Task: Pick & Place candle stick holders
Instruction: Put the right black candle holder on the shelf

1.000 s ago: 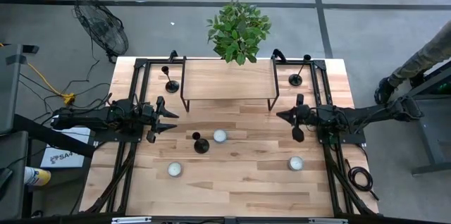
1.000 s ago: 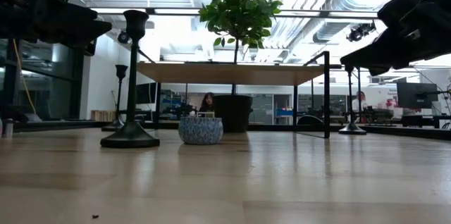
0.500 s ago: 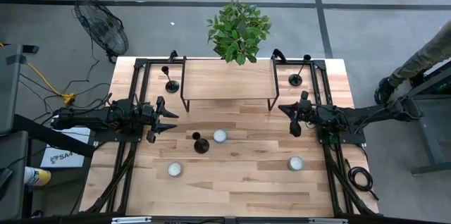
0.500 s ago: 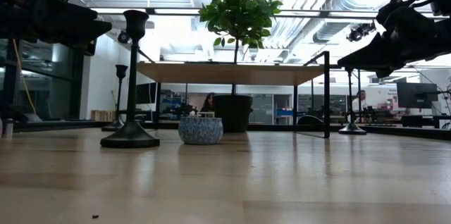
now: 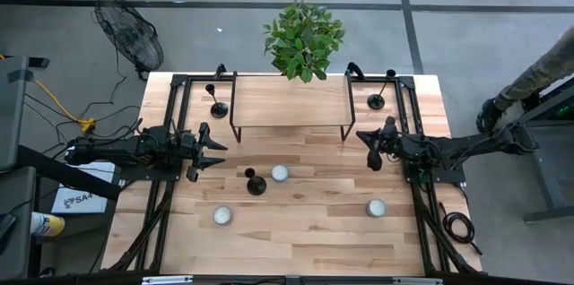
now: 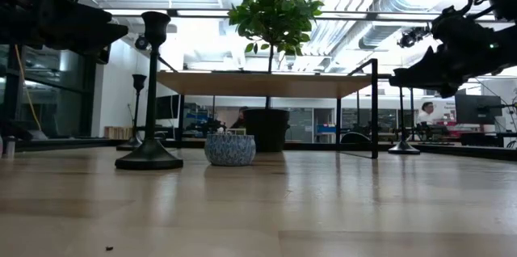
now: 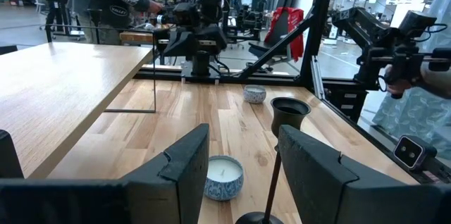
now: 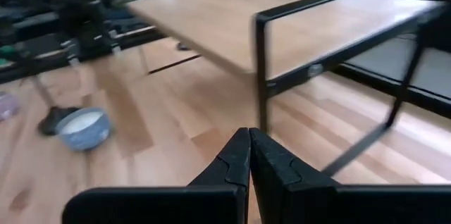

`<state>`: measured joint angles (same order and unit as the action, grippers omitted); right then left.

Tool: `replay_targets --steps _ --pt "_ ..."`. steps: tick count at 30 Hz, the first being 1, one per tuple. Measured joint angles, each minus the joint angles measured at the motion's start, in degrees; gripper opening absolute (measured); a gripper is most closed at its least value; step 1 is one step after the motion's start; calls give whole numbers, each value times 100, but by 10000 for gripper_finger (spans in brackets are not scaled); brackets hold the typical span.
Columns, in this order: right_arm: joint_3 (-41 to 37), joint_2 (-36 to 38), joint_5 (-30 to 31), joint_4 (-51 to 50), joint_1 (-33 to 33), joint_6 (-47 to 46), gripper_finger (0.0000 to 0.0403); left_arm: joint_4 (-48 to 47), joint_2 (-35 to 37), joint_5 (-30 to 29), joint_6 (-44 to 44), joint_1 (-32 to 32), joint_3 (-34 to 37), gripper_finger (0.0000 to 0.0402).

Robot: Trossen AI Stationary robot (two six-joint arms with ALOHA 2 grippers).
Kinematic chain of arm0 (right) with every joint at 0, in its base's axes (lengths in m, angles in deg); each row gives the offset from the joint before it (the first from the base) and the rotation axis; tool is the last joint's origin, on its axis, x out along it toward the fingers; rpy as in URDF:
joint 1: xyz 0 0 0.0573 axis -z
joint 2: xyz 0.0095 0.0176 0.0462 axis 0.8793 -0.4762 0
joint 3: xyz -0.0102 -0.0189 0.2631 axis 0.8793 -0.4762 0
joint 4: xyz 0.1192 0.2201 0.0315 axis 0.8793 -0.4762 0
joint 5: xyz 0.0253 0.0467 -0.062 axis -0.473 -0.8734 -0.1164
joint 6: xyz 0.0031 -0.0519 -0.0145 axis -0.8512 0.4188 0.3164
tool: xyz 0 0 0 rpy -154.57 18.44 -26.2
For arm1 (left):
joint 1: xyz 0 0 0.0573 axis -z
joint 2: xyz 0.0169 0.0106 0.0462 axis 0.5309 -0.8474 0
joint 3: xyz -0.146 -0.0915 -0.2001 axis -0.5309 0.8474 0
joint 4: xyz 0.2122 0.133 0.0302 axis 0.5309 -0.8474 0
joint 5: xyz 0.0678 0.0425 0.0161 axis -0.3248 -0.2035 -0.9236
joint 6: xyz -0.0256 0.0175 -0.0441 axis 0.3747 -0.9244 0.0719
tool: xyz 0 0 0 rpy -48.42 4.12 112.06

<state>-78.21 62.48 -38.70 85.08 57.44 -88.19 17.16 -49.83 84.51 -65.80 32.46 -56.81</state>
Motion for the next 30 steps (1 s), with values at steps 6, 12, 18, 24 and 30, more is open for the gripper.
replay_targets --steps 6,12,18,24,30 --pt "2 0 799 0 0 9 2 2 0 0 2 0 0 170" --pt "0 0 1555 0 0 317 3 1 0 0 0 1 0 170" --pt "31 0 2044 -3 0 601 18 0 0 0 0 0 0 170" --pt "39 0 2738 2 0 959 47 0 0 0 0 2 0 170" --pt "44 0 3428 2 0 918 81 1 -2 0 2 1 0 170"
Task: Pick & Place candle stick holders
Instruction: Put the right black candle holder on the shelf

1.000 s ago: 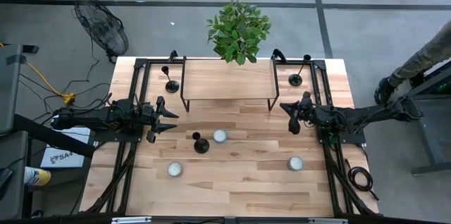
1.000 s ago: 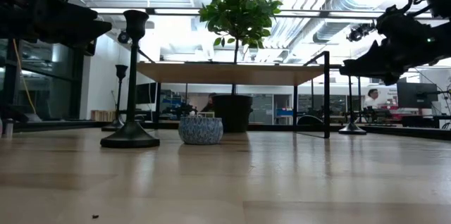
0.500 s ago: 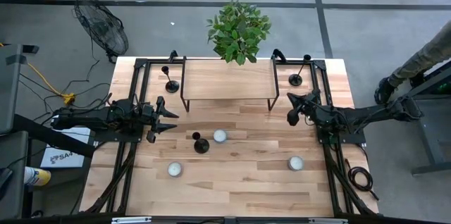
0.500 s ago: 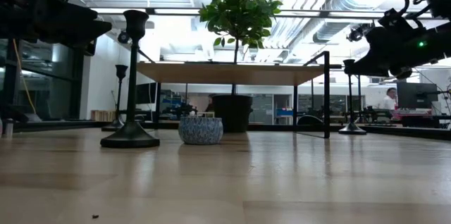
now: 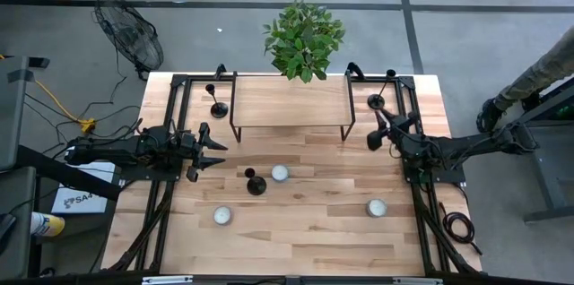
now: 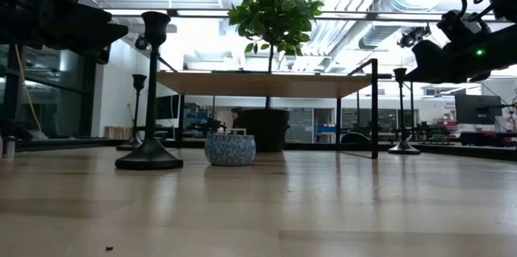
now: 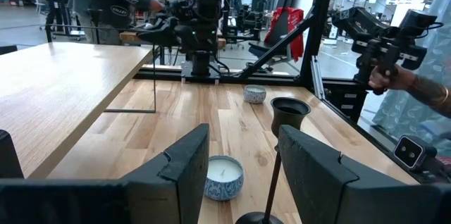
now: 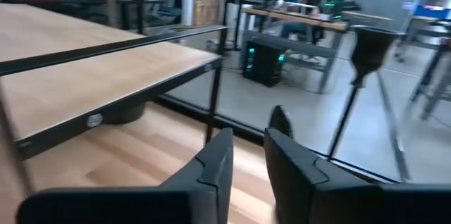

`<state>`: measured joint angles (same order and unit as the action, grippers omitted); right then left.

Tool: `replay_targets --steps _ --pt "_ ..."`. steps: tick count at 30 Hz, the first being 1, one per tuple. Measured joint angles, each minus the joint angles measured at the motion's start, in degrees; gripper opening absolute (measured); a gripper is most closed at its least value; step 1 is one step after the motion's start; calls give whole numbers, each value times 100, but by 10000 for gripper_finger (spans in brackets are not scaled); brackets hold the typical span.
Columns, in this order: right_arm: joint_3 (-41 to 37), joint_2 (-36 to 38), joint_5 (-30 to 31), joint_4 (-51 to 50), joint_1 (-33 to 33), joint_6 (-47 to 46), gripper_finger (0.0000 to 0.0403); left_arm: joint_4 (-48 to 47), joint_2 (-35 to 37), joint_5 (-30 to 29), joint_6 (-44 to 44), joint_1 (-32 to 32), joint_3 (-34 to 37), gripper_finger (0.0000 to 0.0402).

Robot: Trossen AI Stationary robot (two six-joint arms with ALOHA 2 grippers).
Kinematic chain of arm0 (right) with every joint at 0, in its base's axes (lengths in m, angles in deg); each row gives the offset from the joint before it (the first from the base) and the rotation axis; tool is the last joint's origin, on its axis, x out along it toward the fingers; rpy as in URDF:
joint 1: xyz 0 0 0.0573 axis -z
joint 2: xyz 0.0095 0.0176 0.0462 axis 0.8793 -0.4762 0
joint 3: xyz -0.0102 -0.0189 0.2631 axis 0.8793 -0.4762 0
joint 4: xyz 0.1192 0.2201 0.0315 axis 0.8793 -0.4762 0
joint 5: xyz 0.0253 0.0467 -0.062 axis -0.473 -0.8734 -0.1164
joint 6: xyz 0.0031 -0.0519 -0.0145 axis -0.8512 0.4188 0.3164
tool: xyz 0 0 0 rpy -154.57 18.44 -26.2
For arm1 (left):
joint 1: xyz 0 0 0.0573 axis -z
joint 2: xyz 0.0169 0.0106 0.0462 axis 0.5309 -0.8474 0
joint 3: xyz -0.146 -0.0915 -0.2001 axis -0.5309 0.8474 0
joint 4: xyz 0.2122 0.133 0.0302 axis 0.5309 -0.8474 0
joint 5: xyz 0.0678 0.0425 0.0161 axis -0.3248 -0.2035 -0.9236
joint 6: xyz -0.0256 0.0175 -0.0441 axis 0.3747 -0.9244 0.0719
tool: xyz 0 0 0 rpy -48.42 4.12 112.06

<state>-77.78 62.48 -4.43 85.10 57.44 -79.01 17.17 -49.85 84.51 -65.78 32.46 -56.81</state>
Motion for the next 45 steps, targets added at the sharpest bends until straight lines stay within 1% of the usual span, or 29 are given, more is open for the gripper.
replay_targets --steps 9,13,16,20,25,33,41,45 --pt "11 0 1254 3 2 4 136 -1 2 0 -2 1 0 170" --pt "13 0 1454 3 15 194 163 -1 2 0 -2 1 0 170" --pt "13 0 1411 4 211 230 183 1 2 0 0 1 0 170" --pt "15 0 925 7 678 206 204 1 2 0 -1 1 0 170" --pt "15 0 168 37 1410 136 219 -1 1 0 -1 -1 0 170" --pt "17 0 -1231 436 2619 284 221 0 0 0 0 1 0 170" --pt "17 0 -2111 671 3570 295 220 0 1 3 0 1 0 170" --pt "17 -1 -2825 719 3948 295 220 3 0 79 -2 -1 0 170"
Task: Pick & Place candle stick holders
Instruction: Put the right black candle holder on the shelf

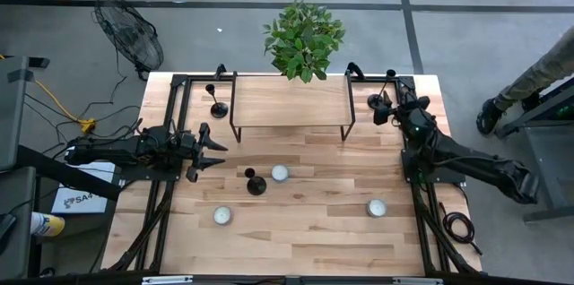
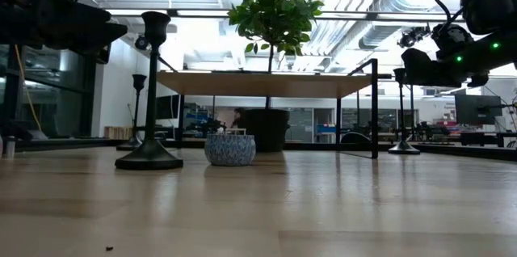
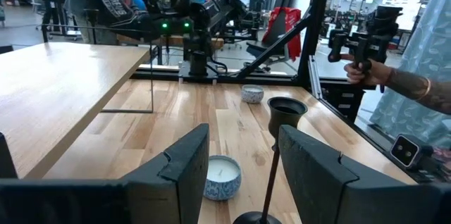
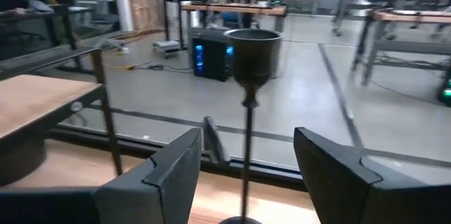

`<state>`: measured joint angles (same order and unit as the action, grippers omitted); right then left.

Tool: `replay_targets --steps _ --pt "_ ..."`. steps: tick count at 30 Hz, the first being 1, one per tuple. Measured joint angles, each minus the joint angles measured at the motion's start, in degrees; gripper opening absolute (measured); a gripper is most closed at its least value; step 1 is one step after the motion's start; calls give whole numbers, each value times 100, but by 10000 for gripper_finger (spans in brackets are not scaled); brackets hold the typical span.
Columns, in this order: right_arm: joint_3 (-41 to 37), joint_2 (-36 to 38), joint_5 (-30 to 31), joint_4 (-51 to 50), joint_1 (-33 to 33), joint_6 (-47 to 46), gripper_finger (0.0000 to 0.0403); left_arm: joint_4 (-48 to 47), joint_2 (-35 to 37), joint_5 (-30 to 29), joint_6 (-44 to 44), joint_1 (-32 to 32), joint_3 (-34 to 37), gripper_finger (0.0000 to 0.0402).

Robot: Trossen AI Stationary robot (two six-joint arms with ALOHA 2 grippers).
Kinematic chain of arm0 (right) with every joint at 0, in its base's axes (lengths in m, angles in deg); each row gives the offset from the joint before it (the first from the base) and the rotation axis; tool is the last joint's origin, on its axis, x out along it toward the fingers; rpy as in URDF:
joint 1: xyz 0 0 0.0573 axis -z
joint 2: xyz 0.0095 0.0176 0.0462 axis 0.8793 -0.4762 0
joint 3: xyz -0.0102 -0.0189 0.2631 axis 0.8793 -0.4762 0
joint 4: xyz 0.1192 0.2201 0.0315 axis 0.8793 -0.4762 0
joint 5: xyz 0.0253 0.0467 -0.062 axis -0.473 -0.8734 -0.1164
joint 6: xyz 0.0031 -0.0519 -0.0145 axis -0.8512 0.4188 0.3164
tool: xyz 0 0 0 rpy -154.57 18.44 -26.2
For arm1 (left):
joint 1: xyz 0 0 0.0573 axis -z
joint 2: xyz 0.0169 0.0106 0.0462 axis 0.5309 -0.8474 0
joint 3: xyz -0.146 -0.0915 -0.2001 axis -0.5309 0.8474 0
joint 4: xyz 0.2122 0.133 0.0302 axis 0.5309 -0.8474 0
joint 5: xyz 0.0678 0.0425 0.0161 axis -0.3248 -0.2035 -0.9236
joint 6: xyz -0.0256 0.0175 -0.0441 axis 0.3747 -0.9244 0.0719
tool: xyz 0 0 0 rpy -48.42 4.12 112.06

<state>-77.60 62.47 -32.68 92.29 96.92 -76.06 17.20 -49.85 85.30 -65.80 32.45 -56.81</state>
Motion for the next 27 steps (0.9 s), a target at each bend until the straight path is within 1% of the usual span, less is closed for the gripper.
replay_targets --steps 2,8,17,22,27 --pt "0 1 -234 31 184 33 221 0 1 74 2 2 -2 170" --pt "0 1 -653 129 695 329 221 -94 0 157 1 1 -68 170" --pt "0 -4 -1495 191 1436 266 220 -123 0 170 2 1 -73 170" --pt "0 -57 -1526 185 1646 -365 220 -137 0 170 2 2 -76 170" --pt "0 -388 -1533 -17 1671 -790 220 -148 0 171 2 2 -79 170"
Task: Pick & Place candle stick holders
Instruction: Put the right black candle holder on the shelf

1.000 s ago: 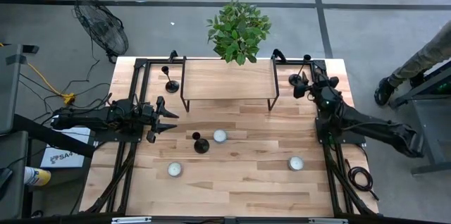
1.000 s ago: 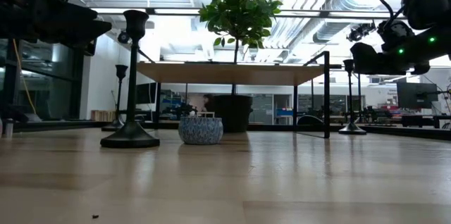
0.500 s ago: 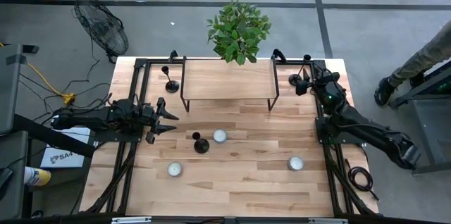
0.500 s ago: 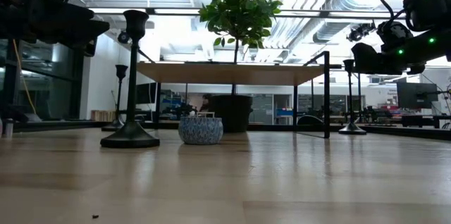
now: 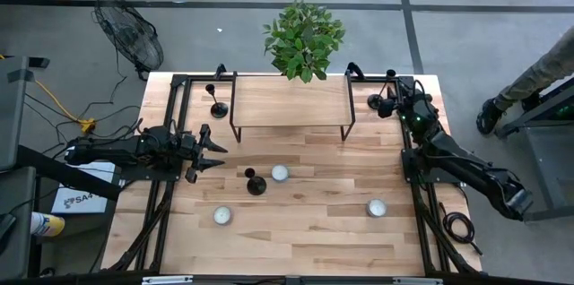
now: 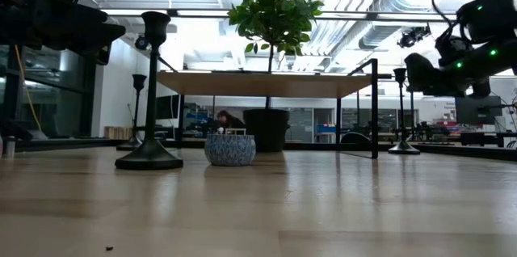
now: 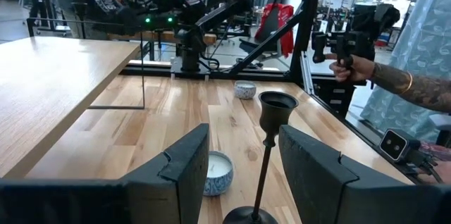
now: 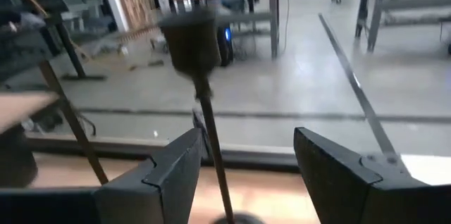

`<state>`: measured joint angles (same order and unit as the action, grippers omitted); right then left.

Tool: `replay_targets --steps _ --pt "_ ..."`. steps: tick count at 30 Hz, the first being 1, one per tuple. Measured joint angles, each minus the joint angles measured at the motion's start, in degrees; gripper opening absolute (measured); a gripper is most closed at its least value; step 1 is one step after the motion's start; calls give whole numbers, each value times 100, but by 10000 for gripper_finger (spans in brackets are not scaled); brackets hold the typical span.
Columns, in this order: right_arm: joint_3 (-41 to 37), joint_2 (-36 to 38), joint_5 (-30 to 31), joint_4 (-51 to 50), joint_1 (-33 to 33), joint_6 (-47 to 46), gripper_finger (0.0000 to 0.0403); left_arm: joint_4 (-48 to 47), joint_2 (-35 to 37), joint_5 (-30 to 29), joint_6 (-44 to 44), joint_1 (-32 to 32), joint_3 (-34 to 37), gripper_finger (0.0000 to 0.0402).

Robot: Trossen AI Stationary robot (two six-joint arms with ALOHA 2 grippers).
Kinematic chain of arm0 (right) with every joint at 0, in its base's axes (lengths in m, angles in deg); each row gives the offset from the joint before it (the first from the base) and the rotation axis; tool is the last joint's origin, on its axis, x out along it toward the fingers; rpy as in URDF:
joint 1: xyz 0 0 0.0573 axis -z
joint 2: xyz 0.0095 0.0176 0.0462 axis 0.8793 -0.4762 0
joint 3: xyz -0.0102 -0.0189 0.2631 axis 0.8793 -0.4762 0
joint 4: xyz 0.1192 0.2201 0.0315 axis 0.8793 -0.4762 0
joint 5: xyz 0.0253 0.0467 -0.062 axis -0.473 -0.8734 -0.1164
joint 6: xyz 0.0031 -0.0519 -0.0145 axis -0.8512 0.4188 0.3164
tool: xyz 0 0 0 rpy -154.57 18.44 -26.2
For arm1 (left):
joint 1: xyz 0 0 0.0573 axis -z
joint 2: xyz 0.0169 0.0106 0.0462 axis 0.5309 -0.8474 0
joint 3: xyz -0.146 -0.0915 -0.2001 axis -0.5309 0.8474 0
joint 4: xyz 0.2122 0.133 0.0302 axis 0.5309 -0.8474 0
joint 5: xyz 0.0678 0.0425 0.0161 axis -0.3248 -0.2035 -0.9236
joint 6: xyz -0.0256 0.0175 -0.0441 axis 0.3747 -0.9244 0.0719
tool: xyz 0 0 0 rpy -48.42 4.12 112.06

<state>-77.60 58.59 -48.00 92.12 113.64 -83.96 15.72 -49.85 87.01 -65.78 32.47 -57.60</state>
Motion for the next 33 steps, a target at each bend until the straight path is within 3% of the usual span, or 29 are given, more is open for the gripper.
replay_targets --steps 6,15,33 --pt "0 -592 -197 57 0 43 220 -4 0 1 0 0 0 170" --pt "0 -1421 -394 900 -2 382 220 -26 0 -217 -2 -2 -2 170" --pt "0 -2602 -92 2463 2 439 220 -23 0 -285 -2 -1 -2 170"
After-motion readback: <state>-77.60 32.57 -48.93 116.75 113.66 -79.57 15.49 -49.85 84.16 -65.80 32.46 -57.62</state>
